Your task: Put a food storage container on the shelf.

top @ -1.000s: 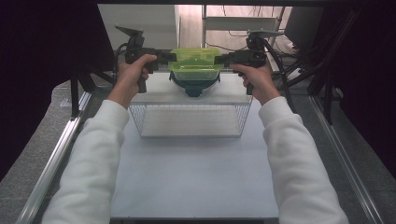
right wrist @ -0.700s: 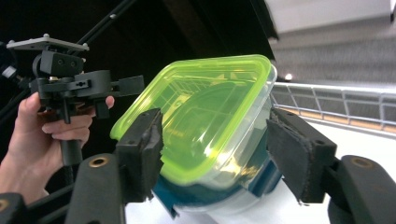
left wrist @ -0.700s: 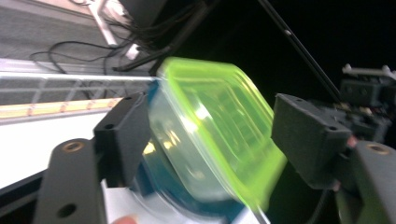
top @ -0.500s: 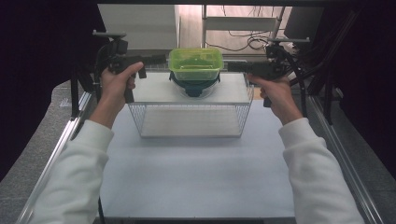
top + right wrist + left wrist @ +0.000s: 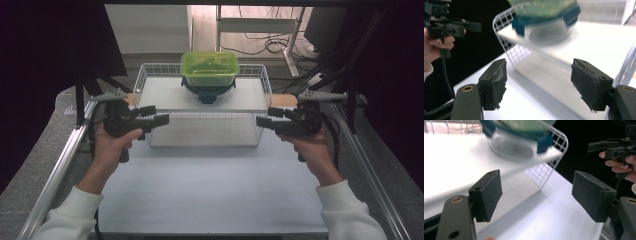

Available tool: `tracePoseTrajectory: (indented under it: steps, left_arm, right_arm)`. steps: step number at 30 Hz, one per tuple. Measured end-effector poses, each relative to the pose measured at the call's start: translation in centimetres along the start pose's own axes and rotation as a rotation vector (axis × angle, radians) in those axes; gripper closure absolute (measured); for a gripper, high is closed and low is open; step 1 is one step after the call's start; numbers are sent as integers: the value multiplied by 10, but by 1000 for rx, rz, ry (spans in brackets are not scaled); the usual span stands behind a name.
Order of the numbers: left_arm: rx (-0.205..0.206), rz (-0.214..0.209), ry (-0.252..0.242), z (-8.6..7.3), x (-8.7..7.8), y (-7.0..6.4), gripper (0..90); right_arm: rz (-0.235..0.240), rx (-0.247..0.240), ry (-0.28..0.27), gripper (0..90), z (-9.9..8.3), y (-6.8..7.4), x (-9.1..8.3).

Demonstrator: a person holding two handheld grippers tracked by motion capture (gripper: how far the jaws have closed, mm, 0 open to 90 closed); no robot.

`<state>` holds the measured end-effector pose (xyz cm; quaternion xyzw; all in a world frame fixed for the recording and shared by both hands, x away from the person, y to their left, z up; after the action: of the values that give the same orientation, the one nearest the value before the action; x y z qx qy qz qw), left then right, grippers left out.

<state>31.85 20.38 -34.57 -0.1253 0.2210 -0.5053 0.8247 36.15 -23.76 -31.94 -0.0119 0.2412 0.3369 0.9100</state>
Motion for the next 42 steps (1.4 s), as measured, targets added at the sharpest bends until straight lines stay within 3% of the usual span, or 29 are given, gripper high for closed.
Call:
tracePoseTrajectory:
  steps: [3, 7, 16, 22, 28, 33, 42]
  left_arm:
    - [24, 32, 31, -22, -3, -5, 236]
    - [20, 42, 53, -50, -2, -7, 232]
    - [-36, 101, 122, -104, -1, -1, 234]
    - [-77, 111, 171, -134, 3, 6, 232]
    - [-82, 132, 208, -150, 9, 9, 231]
    - [-60, 143, 242, -153, 13, 9, 226]
    - [-85, 161, 264, -158, 13, 16, 225]
  right_arm:
    - [-8, -12, 19, 281, -22, 3, -5]
    - [-23, -19, 40, 279, -50, 4, -8]
    - [-53, -34, 112, 268, -94, 9, -8]
    - [-57, -45, 152, 251, -124, 13, -2]
    - [-74, -63, 222, 213, -148, 14, 8]
    - [-76, -50, 278, 203, -163, 11, 19]
    - [-99, -66, 268, 186, -164, 11, 20]
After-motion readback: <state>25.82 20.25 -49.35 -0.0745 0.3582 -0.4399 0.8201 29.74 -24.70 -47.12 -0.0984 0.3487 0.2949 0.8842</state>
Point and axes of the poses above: each handheld gripper's, and its own axes: x roughly forward along the jaws, z roughly out of its top, y roughly to its left, the point moved 1 cm from there along x, roughly forward along the jaws, and after that the axes turned 15 degrees about -z, right-handed, at the moved point
